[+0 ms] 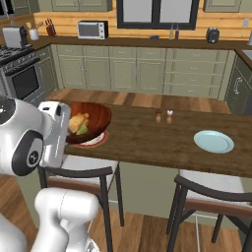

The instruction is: Pick the chicken drumstick and lemon wedge from their plates and place them in the bowl. Then put the bowl in the fridge.

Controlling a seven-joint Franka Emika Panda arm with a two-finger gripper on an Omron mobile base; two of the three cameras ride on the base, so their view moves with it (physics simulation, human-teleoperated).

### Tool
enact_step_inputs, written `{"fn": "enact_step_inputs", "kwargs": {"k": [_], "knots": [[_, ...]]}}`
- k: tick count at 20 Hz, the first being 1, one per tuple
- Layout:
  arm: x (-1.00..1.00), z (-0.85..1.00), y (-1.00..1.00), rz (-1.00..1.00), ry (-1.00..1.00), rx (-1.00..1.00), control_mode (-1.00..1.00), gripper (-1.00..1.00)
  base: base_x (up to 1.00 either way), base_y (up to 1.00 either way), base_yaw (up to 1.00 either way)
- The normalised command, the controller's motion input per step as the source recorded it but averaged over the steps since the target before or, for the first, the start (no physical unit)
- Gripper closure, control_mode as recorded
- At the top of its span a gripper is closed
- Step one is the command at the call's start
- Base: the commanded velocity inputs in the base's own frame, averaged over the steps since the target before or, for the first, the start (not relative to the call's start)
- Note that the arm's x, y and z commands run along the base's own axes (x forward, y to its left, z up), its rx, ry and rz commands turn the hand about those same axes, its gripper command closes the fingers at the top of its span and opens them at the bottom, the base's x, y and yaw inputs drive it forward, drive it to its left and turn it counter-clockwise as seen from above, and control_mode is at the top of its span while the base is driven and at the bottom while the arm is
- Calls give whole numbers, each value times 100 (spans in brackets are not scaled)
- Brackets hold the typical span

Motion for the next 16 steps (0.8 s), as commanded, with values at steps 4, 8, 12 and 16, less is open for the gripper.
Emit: {"fn": "enact_step_inputs", "kwargs": {"k": [4, 8, 12, 16], "knots": [[-23, 8, 7, 29, 10, -11, -100, 100, 0, 0, 0], [-10, -44, 14, -17, 0, 0, -100, 100, 0, 0, 0], [-13, -36, 31, -34, -12, 8, -100, 100, 0, 0, 0], [-10, 0, 3, -7, -13, 19, -100, 100, 0, 0, 0]]}}
